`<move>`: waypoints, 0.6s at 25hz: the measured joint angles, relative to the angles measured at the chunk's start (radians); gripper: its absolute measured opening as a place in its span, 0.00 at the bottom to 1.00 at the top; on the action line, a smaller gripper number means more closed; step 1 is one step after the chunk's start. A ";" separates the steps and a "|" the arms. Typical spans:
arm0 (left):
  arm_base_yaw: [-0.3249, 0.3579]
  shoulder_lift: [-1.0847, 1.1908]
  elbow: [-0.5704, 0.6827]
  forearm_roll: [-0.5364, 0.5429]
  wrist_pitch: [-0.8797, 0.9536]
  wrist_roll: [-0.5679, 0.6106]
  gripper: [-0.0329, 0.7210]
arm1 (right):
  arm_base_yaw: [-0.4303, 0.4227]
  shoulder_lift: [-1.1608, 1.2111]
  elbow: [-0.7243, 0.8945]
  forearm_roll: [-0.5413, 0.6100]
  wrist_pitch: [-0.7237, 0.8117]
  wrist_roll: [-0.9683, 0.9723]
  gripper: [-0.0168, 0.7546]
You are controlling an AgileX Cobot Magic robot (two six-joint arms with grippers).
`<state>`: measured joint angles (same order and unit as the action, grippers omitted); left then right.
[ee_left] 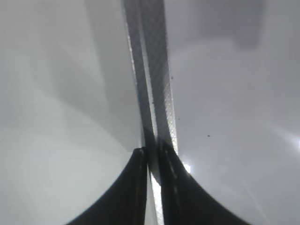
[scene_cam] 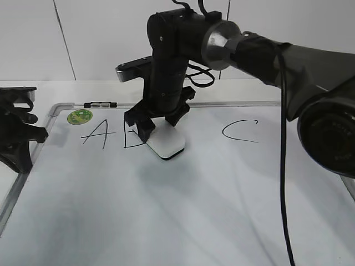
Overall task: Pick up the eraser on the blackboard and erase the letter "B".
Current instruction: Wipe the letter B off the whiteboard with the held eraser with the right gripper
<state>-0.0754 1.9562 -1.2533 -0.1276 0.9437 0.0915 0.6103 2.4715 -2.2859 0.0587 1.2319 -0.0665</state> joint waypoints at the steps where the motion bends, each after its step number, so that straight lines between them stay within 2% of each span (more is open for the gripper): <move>1: 0.000 0.001 0.000 0.000 0.000 0.000 0.09 | 0.000 0.003 -0.003 0.002 0.000 0.000 0.75; 15: 0.000 0.001 0.000 0.000 0.000 0.000 0.09 | 0.029 0.008 -0.005 0.013 -0.009 -0.011 0.78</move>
<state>-0.0754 1.9575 -1.2533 -0.1276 0.9437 0.0915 0.6396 2.4793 -2.2912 0.0716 1.2227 -0.0772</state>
